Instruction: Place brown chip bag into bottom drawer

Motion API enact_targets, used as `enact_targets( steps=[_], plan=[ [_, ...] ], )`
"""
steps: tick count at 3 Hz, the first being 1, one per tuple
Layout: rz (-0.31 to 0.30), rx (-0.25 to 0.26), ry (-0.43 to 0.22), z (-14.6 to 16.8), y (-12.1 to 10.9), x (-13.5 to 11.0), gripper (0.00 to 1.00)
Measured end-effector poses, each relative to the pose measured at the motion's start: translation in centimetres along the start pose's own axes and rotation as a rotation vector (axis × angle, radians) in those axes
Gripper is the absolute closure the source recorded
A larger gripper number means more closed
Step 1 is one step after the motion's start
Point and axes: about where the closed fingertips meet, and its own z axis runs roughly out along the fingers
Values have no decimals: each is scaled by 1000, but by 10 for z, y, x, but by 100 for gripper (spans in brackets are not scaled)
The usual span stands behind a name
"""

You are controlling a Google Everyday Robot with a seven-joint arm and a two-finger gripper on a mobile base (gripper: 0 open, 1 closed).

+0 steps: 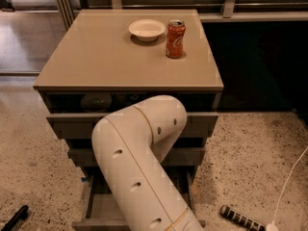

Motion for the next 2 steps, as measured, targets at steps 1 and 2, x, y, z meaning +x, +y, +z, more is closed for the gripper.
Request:
enact_targets(
  steps=[1, 2],
  plan=[
    [7, 0, -3, 0, -1, 2, 100],
    [45, 9, -46, -7, -16, 3, 100]
  ],
)
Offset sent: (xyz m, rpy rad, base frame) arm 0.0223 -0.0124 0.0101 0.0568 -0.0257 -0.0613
